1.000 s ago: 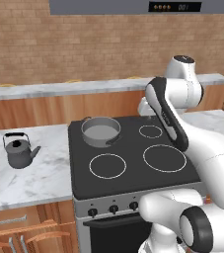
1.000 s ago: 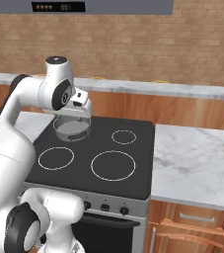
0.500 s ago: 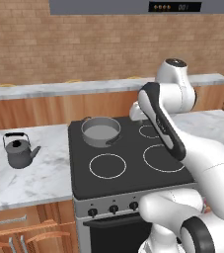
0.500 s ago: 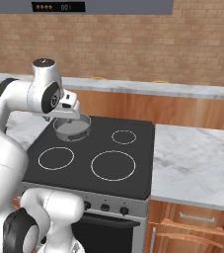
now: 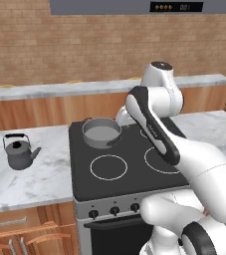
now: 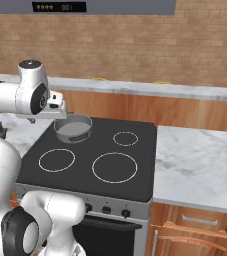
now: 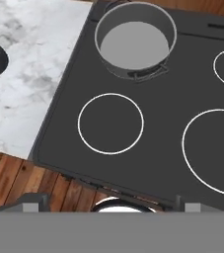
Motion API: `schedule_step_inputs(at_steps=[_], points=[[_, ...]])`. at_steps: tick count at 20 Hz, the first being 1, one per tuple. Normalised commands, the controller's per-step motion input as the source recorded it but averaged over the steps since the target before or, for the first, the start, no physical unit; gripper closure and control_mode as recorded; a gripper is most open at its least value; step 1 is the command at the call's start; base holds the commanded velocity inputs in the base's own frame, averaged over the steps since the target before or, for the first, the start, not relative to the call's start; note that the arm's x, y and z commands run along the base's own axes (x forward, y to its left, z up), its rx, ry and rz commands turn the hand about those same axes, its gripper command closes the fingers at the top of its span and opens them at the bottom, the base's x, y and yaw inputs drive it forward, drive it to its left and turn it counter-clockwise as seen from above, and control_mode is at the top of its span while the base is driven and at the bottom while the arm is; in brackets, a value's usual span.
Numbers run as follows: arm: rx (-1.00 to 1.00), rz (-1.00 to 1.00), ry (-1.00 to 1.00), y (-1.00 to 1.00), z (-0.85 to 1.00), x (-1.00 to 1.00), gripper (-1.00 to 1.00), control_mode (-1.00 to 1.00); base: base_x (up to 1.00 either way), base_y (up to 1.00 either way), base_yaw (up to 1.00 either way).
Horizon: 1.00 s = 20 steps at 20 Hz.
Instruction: Pick the kettle from the counter and place it on a stove burner. Then turn the burner on.
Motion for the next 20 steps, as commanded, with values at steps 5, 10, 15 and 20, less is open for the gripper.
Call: schedule_step_inputs(at_steps=[5,10,15,20], points=[[0.0,0.18,0.01,0.61,-0.07,0.0,-1.0,-1.0,0.0,0.0,0.0],[0.0,0.22,0.04,0.65,-0.12,0.04,-1.0,-1.0,0.0,0.0,0.0],[0.0,0.24,0.04,0.66,-0.15,0.06,-1.0,-1.0,0.0,0.0,0.0],[0.0,0.19,0.01,0.61,-0.07,0.08,-1.0,-1.0,0.0,0.0,0.0]])
